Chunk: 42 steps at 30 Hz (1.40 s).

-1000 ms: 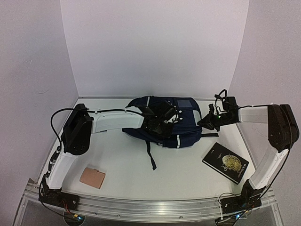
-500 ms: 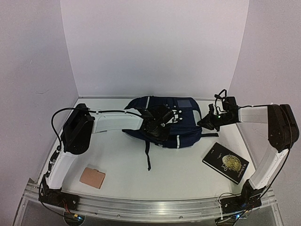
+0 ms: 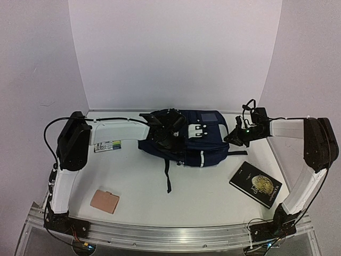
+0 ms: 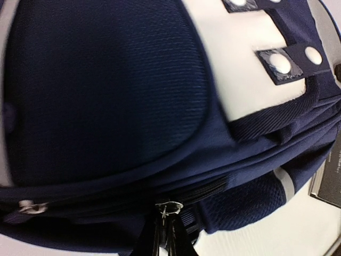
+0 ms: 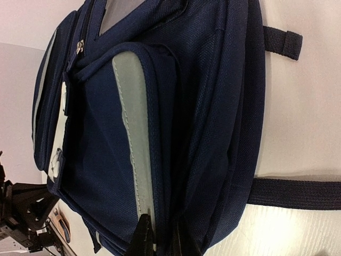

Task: Pack the student bag
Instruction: Unzip the student bag at the center of the board.

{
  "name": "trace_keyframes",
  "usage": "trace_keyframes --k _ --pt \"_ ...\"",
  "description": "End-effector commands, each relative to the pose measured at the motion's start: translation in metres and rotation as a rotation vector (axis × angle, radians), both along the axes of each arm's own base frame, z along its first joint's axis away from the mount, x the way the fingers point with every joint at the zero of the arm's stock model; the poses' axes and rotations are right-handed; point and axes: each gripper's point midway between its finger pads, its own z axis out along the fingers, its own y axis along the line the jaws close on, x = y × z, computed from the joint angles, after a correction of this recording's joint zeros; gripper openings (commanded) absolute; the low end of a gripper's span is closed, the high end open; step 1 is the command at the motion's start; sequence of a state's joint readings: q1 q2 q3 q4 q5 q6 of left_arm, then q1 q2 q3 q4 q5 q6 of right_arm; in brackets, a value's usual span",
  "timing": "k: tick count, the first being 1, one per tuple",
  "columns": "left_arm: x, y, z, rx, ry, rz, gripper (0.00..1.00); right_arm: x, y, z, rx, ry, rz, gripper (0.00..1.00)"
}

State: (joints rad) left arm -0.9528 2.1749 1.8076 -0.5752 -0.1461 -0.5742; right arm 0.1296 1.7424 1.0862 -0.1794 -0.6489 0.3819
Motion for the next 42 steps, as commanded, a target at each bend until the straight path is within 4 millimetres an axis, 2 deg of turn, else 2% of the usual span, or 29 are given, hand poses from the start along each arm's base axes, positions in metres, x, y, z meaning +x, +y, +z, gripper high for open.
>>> trace_keyframes --k 1,6,9,11,15,17,19,22,23,24,25,28,31,33,36,39,42 --pt "0.023 0.035 0.058 -0.126 -0.038 0.083 0.0 0.015 -0.026 0.008 -0.103 -0.059 -0.035 0.0" --pt "0.029 0.076 0.044 -0.089 0.0 0.154 0.0 0.019 -0.04 0.007 -0.153 -0.075 -0.035 0.0" --pt "0.033 0.1 0.036 -0.051 0.0 0.162 0.0 0.029 -0.06 0.008 -0.221 -0.103 -0.044 0.0" --pt "0.031 0.108 0.032 -0.006 -0.018 0.123 0.0 0.042 -0.078 0.009 -0.279 -0.13 -0.057 0.0" --pt "0.021 0.107 0.032 0.004 -0.034 0.024 0.0 0.077 -0.118 0.012 -0.389 -0.184 -0.09 0.0" --pt "0.014 0.098 0.036 -0.046 -0.04 -0.047 0.0 0.094 -0.124 0.009 -0.409 -0.2 -0.08 0.0" --pt "0.001 0.08 0.044 -0.129 -0.026 -0.145 0.0 0.109 -0.12 0.013 -0.389 -0.219 -0.065 0.0" --pt "-0.013 0.056 0.057 -0.218 -0.024 -0.261 0.0 0.124 -0.107 0.021 -0.324 -0.239 -0.02 0.0" --pt "-0.016 0.049 0.061 -0.243 -0.023 -0.284 0.0 0.126 -0.1 0.026 -0.296 -0.246 0.013 0.05" --pt "-0.018 0.043 0.064 -0.268 -0.019 -0.302 0.0 0.127 -0.094 0.032 -0.282 -0.263 0.043 0.12" --pt "-0.02 0.037 0.066 -0.291 -0.007 -0.317 0.0 0.126 -0.09 0.041 -0.274 -0.282 0.069 0.25" --pt "-0.022 0.023 0.07 -0.343 0.02 -0.353 0.0 0.112 -0.079 0.064 -0.278 -0.338 0.14 0.55" --pt "-0.022 0.015 0.072 -0.378 0.034 -0.363 0.0 0.09 -0.066 0.09 -0.307 -0.407 0.22 0.71" --pt "-0.022 0.012 0.073 -0.393 0.035 -0.365 0.0 0.072 -0.055 0.106 -0.315 -0.453 0.269 0.73" --pt "-0.022 0.009 0.073 -0.401 0.045 -0.376 0.0 0.036 -0.009 0.122 -0.295 -0.518 0.397 0.73" --pt "-0.024 0.004 0.074 -0.418 0.067 -0.393 0.0 0.001 0.041 0.123 -0.294 -0.564 0.537 0.71" --pt "-0.024 0.002 0.077 -0.43 0.069 -0.392 0.0 -0.025 0.083 0.112 -0.301 -0.573 0.647 0.71"
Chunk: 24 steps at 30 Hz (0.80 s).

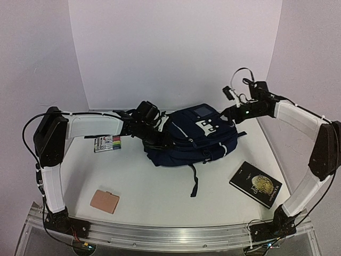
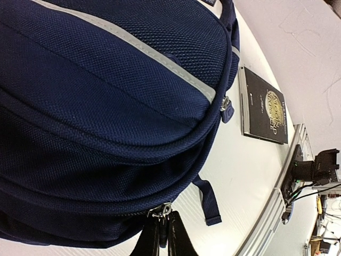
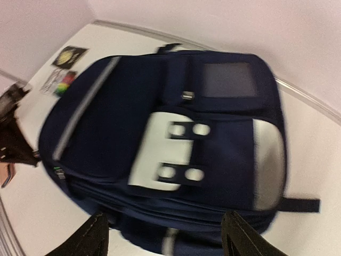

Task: Pack the student bag
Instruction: Unzip the student bag at the center of the board.

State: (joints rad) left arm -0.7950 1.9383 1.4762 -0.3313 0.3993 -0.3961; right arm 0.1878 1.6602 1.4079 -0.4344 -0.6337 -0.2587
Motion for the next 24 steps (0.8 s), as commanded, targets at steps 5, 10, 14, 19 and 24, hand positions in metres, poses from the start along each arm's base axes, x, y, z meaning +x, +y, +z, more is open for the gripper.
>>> trace_keyframes --k 5,10,14,19,24 --pt "0.007 -0.023 0.044 -0.139 -0.042 -0.03 0.0 -0.06 0.081 -0.052 -0.16 0.024 0.226 0.69" --pt "0.002 -0.028 0.043 -0.139 -0.047 -0.053 0.0 -0.048 0.048 -0.117 -0.354 0.103 0.115 0.64" --pt "-0.018 -0.036 0.037 -0.118 -0.028 -0.125 0.0 -0.01 0.005 -0.152 -0.439 0.142 0.015 0.62" --pt "-0.028 -0.034 0.035 -0.138 -0.002 -0.136 0.0 0.054 -0.053 -0.159 -0.476 0.096 -0.096 0.6" --pt "-0.022 -0.048 0.03 -0.164 0.031 -0.151 0.0 0.035 -0.016 -0.082 -0.245 -0.034 0.07 0.61"
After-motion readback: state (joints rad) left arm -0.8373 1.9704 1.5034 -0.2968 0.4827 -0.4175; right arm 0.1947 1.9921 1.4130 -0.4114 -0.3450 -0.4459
